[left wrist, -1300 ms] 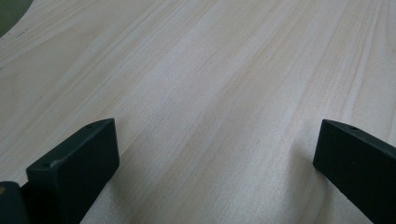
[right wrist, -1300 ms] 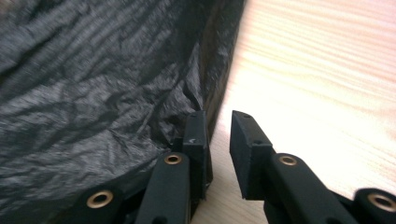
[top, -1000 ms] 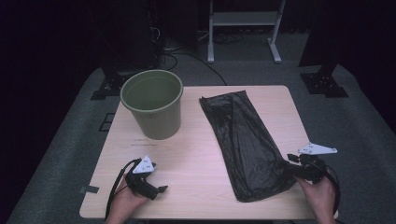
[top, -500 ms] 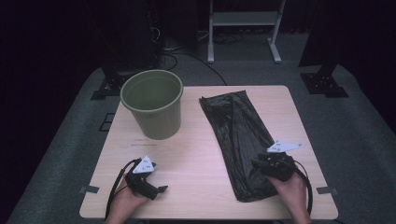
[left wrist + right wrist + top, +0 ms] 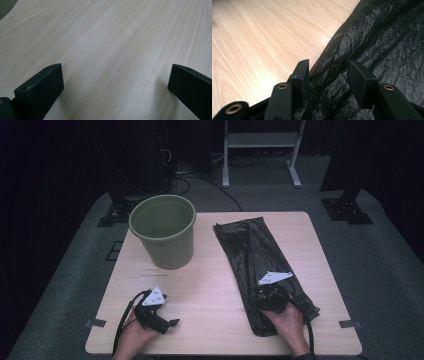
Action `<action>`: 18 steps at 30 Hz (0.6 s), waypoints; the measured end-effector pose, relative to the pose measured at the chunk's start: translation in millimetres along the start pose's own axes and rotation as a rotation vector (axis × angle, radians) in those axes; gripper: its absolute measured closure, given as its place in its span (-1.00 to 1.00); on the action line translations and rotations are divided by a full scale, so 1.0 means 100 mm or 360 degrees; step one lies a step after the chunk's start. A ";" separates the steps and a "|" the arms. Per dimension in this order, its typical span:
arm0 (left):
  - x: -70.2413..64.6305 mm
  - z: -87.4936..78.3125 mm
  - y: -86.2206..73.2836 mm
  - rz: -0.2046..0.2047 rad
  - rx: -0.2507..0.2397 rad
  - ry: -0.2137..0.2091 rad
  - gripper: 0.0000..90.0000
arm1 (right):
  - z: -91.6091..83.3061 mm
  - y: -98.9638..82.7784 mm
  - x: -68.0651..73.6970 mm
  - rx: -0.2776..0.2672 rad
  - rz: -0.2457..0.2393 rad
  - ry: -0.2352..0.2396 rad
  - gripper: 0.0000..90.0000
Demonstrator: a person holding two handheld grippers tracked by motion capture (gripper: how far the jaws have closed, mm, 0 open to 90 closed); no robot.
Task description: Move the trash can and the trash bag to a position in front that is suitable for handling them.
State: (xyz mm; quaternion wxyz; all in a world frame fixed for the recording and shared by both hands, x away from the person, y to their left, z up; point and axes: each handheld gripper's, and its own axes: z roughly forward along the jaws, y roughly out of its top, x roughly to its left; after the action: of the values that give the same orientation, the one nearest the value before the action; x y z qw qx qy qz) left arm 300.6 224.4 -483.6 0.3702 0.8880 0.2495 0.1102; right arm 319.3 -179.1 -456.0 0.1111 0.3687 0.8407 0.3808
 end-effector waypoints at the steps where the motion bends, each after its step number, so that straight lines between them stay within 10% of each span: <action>1: 0.00 0.00 0.00 0.0000 0.0000 0.0000 -1.00 | 0.01 0.00 0.01 -0.0009 0.0007 0.0005 0.08; 11: 0.00 0.00 0.00 0.0000 0.0000 0.0000 -1.00 | 0.21 -0.01 0.08 0.0090 -0.0045 -0.0027 0.07; 18: 0.00 0.00 0.00 0.0000 0.0000 0.0000 -1.00 | 0.20 -0.04 0.10 0.0099 -0.0098 -0.0075 0.80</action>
State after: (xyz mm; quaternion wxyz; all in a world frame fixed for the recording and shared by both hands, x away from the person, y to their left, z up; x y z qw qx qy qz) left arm 300.6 224.4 -483.6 0.3703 0.8879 0.2496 0.1102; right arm 319.1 -163.0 -471.8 0.1309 0.3548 0.8603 0.3420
